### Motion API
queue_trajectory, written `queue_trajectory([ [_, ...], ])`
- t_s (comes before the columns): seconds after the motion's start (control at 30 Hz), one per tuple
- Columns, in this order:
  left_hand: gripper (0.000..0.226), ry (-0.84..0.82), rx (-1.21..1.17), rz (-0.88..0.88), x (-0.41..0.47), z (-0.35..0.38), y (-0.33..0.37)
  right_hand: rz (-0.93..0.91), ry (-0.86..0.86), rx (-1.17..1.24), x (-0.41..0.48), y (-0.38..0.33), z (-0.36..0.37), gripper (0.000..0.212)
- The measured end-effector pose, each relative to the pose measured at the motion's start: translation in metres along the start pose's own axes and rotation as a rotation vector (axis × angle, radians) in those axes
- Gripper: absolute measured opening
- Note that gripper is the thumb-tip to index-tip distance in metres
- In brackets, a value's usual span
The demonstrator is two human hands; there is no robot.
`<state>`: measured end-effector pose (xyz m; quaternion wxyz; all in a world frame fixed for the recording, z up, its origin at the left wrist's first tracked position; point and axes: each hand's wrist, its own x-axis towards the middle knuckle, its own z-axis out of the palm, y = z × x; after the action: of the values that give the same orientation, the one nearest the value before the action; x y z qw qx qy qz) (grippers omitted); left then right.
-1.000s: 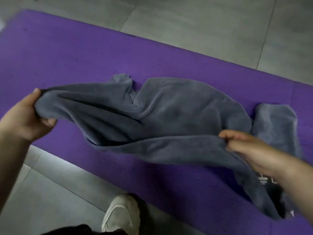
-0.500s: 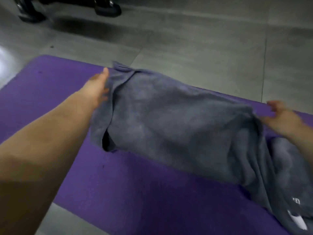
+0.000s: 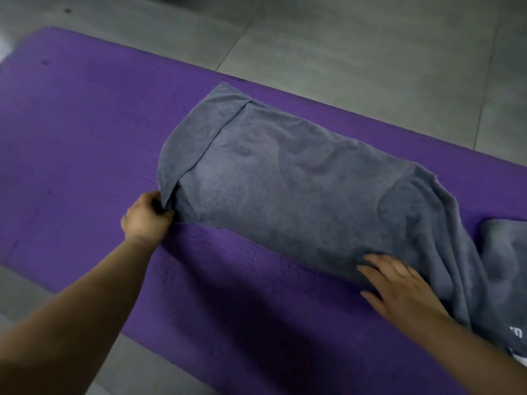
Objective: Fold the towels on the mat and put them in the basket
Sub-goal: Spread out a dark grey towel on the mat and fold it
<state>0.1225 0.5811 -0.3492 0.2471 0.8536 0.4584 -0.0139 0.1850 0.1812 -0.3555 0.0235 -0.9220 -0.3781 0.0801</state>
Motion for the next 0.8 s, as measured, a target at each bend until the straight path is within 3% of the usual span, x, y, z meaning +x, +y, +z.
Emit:
queue_trajectory([
  [0.07, 0.009, 0.079, -0.349, -0.027, 0.001, -0.006, 0.017, 0.107, 0.036, -0.02, 0.009, 0.001, -0.005, 0.039],
  [0.13, 0.021, 0.072, -0.726, -0.094, 0.008, -0.022, 0.031, 0.168, -0.022, -0.043, 0.018, 0.005, -0.007, 0.043],
  [0.17, 0.017, 0.069, -0.881, -0.113, 0.013, -0.034, 0.037, 0.196, -0.027, -0.021, 0.023, 0.006, -0.011, 0.04],
  [0.2, 0.007, 0.089, -0.988, -0.127, 0.018, -0.048, 0.042, 0.252, -0.006, 0.03, 0.027, 0.005, -0.016, 0.035],
  [0.27, 0.014, 0.181, -1.053, -0.094, 0.027, -0.07, 0.049, 0.418, 0.099, 0.206, 0.038, 0.002, -0.036, 0.024],
  [0.33, 0.029, 0.227, -0.806, -0.042, 0.033, -0.08, 0.05, 0.485, 0.262, 0.385, 0.049, 0.006, -0.053, 0.03],
  [0.4, 0.053, 0.155, -0.519, -0.049, 0.039, -0.076, 0.042, 0.542, 0.328, 0.421, 0.054, 0.019, -0.061, 0.042],
  [0.47, 0.068, 0.056, -0.531, -0.12, 0.036, -0.065, 0.028, 0.542, 0.35, 0.286, 0.051, 0.029, -0.059, 0.049],
  [0.53, 0.065, 0.139, -0.453, -0.118, 0.024, -0.054, 0.004, 0.434, 0.411, 0.139, 0.042, 0.029, -0.046, 0.04],
  [0.6, 0.055, 0.273, -0.162, 0.126, -0.002, -0.041, -0.019, 0.146, 0.42, 0.085, 0.03, 0.015, -0.029, 0.023],
  [0.67, 0.041, 0.235, 0.073, 0.546, -0.032, -0.022, -0.033, -0.094, 0.344, 0.041, 0.018, 0.002, -0.006, 0.029],
  [0.73, 0.033, 0.059, 0.205, 0.844, -0.055, -0.001, -0.038, -0.139, 0.258, -0.018, 0.009, -0.005, 0.013, 0.048],
  [0.8, 0.034, 0.012, 0.315, 0.924, -0.063, 0.017, -0.034, -0.077, 0.257, -0.02, 0.007, -0.002, 0.017, 0.038],
])
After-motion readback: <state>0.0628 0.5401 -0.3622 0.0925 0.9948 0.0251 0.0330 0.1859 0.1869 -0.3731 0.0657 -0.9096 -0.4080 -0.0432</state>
